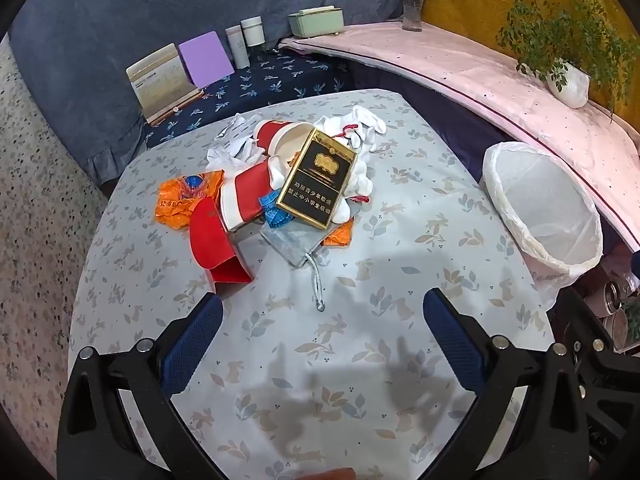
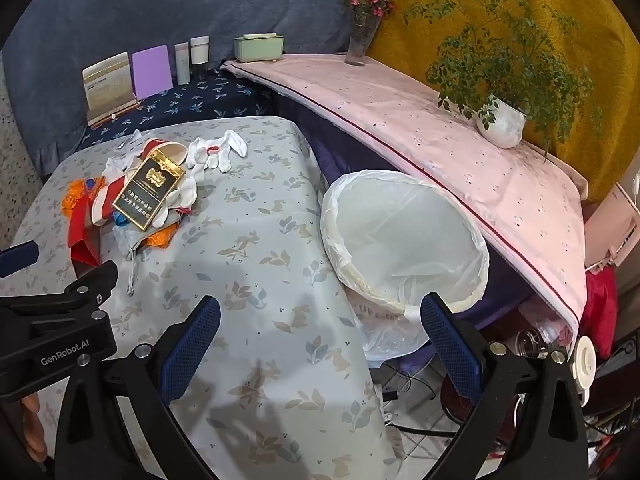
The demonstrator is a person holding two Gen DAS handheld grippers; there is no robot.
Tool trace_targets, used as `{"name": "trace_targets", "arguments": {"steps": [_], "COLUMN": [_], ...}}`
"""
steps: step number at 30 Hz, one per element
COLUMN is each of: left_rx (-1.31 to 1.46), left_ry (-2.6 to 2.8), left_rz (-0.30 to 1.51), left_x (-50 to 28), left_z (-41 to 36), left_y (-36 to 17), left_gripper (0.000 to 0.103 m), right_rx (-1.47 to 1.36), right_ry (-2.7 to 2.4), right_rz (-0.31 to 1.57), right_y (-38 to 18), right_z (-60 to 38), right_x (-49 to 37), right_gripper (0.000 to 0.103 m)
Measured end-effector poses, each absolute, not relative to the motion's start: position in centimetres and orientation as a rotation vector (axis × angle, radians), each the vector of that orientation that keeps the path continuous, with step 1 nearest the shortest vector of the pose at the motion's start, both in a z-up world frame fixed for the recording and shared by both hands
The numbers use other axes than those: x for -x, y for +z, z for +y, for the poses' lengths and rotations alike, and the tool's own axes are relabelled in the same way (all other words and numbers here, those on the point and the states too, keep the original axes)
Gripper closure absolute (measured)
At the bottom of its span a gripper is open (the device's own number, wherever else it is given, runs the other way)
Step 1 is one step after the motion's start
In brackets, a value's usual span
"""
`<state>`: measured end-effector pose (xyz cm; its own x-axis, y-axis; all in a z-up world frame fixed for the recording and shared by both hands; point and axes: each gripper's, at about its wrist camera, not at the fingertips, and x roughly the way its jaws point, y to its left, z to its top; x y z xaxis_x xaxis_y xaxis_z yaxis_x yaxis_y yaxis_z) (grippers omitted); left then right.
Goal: Collect trash
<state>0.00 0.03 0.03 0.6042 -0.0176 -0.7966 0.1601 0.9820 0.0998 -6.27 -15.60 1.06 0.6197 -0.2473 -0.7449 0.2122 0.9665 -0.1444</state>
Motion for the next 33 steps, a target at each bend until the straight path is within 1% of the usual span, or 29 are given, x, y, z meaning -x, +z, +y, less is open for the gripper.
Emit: {"name": "trace_targets", "arguments": {"steps": [8, 15, 17, 33], "left_rx": [-0.166, -0.177, -0.186, -0.188], "left_ry": [-0.105, -0.099, -0.092, -0.092], "left_rz": [0.901, 0.928, 0.932, 0.933], "left_x": [0.3, -0.1, -0.3, -0.5], "left_z": [0.4, 0.6, -0.5, -1.1], "left_y": [0.3, 0.9, 0.9, 0.9], "left_gripper": [0.007, 0.007, 0.007, 0.007], "right_rx": [0.078, 0.07, 0.069, 0.056], "right_ry": [-0.249, -0.241, -0.242, -0.242], "right_rz": [0.873, 0.867, 0.868, 0.874], "right_y": [1.3, 1.8, 1.9, 1.7], "right_z": [-14.9, -15.7, -15.9, -16.8], "right_x": [5.7, 5.6, 5.5, 5.2], "right_gripper": [0.007, 0.007, 0.007, 0.007]}}
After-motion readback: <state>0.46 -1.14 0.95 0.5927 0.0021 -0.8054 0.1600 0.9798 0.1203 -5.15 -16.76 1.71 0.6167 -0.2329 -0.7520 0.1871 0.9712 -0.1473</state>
